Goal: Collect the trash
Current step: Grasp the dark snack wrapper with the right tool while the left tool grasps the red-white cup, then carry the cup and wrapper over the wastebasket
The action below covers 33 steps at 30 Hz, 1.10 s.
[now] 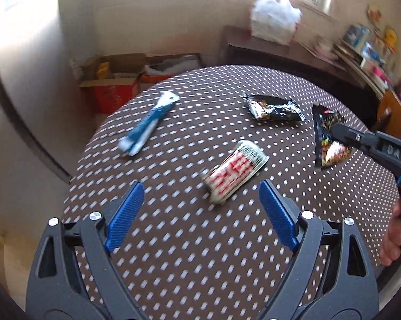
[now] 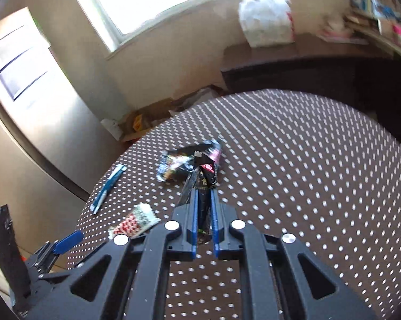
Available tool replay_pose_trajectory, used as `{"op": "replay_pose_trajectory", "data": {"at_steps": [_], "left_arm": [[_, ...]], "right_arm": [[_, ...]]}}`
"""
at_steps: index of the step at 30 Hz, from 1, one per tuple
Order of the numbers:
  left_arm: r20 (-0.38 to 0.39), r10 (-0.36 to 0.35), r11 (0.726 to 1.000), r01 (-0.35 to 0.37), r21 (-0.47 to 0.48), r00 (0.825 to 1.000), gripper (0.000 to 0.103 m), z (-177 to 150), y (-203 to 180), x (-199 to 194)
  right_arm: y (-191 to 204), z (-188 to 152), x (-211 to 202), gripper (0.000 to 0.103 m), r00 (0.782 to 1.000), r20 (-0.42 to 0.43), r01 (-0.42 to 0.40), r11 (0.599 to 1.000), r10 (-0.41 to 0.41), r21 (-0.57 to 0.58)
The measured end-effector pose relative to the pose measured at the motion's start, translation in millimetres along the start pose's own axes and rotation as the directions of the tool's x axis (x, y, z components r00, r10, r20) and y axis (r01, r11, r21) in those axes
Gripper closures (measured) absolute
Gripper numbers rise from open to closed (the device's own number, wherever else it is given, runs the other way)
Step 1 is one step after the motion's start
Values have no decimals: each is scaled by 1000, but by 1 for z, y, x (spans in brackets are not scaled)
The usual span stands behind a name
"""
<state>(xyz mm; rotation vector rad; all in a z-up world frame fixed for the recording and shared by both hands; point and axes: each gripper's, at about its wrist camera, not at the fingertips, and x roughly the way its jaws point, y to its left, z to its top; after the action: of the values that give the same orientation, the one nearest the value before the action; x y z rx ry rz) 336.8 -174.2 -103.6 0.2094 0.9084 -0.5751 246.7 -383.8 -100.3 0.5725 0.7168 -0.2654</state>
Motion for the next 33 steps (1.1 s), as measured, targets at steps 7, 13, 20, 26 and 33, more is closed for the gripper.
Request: {"op": "replay_pose_trajectory", "data": {"at_steps": [7, 13, 20, 26, 33], "left_arm": [[12, 55, 998, -56, 42, 998, 72, 5, -13, 27], [25, 36, 999, -36, 2, 999, 81, -4, -5, 8], [44, 81, 995, -79, -54, 996, 82, -30, 17, -17], [80, 112, 990, -103, -99, 991, 82, -50, 37, -45], [107, 171, 972, -150, -181, 979, 82, -75, 67, -78]], "right_arm": [[-2, 1, -4, 94, 1000, 0, -20, 1000, 20, -1], [-1, 3, 0, 94, 1000, -8, -30, 999, 30, -17], [8, 0, -5, 94, 999, 0, -48, 998, 48, -38], [28, -6, -12, 94, 996, 12, -84, 993, 85, -84], [82, -22, -27, 94, 988, 12, -151, 970, 156, -189]]}}
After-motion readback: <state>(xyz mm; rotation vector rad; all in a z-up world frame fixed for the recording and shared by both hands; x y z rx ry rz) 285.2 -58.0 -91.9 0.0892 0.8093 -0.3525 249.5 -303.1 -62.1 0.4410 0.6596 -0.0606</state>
